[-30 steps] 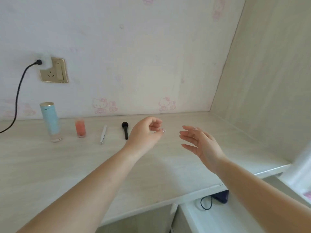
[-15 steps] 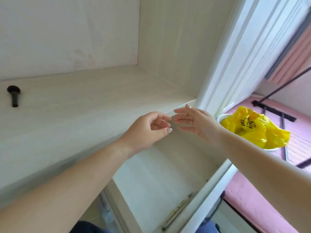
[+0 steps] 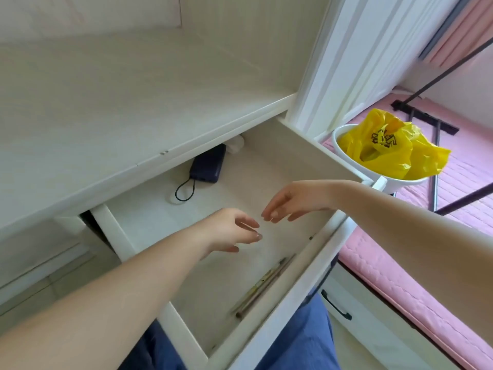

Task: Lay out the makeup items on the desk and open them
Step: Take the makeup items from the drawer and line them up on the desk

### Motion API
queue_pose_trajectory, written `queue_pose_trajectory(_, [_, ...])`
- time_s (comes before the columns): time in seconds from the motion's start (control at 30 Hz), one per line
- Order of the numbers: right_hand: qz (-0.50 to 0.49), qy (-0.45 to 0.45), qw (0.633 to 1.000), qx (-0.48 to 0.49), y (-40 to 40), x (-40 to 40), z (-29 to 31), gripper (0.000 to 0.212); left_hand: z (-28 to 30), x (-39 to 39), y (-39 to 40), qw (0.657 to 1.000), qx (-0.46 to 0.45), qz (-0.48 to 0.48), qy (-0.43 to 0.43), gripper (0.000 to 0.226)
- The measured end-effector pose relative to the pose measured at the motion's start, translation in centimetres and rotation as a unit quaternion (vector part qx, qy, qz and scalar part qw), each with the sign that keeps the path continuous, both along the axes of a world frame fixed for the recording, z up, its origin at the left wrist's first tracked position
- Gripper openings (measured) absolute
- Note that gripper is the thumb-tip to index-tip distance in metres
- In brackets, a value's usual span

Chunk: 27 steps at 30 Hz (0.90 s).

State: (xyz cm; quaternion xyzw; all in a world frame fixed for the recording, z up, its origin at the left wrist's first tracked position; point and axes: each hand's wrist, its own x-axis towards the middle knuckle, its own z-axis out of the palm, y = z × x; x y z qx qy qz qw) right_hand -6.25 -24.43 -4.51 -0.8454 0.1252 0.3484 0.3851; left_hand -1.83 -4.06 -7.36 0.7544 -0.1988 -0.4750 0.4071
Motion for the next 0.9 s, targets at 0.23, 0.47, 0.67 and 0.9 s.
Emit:
queue_pose_trajectory(0.23, [0.184,0.119,0.970,-0.104,1.6,-0.3,-2.0,0.031,-2.0,-1.5,-1.6,0.984,0.106,-0.140,-0.009,0.050])
queue_pose_trajectory(0.47, [0.242,0.158,0.950,-0.120,1.7,0.0,-3.4,0.037,-3.2,-2.1,-2.2,0.966,0.158,-0.204,-0.028,0.049])
queue_pose_trajectory(0.67, [0.272,0.176,0.935,-0.143,1.6,0.1,-4.3,0.041,-3.6,-2.6,-2.1,0.964,0.162,-0.210,-0.001,0.047])
queue_pose_trajectory(0.9, [0.304,0.191,0.908,-0.214,1.1,0.2,-5.1,0.029,-4.3,-2.9,-2.3,0.957,0.169,-0.237,-0.004,0.035])
